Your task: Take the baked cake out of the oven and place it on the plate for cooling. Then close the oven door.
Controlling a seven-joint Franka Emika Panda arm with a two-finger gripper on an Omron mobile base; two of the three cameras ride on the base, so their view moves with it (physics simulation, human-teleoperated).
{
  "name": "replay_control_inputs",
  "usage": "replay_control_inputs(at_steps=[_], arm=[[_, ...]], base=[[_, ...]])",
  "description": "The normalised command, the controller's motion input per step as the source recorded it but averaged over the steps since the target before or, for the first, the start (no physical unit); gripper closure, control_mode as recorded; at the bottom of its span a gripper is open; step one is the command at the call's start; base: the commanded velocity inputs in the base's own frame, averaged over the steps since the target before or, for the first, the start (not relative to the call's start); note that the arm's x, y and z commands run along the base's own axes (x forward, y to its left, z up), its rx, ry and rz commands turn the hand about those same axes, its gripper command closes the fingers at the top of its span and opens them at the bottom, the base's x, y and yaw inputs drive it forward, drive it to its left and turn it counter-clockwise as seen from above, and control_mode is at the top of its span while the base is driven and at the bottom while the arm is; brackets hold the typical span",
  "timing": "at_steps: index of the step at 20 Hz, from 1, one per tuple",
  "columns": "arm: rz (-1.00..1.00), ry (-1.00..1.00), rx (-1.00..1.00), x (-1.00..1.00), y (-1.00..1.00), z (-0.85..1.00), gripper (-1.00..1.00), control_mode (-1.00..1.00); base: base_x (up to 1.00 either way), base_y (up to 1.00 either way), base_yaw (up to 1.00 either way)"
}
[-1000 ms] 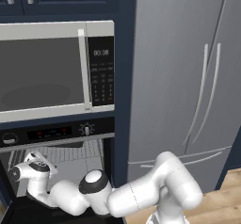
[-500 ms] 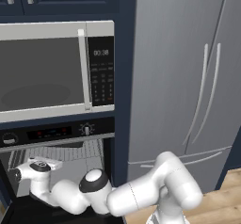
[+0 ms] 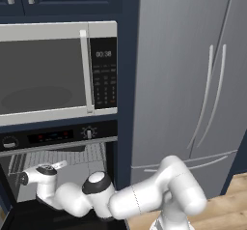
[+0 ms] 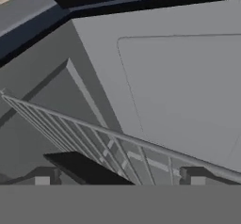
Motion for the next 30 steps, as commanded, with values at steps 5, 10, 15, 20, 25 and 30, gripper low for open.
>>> replay_control_inputs(at_steps=[5, 10, 15, 20, 25, 30], arm=[[0.08, 0.00, -0.18, 0.05, 0.00, -0.58, -1.00, -1.00], [0.06, 0.00, -0.13, 0.00, 0.00, -0.67, -1.00, -1.00], [0.03, 0.00, -0.05, 0.00, 0.02, -0.75, -1.00, -1.00], [0.01, 0.00, -0.12, -0.08, 0.00, -0.92, -1.00, -1.00], [0.00, 0.00, -0.13, 0.00, 0.00, -0.94, -1.00, -1.00], [0.00, 0.00, -0.18, -0.09, 0.00, -0.94, -1.00, -1.00]], base=[[0.00, 0.00, 0.00], [0.00, 0.00, 0.00], [0.00, 0.00, 0.00], [0.00, 0.00, 0.00], [0.00, 0.00, 0.00], [0.00, 0.00, 0.00]])
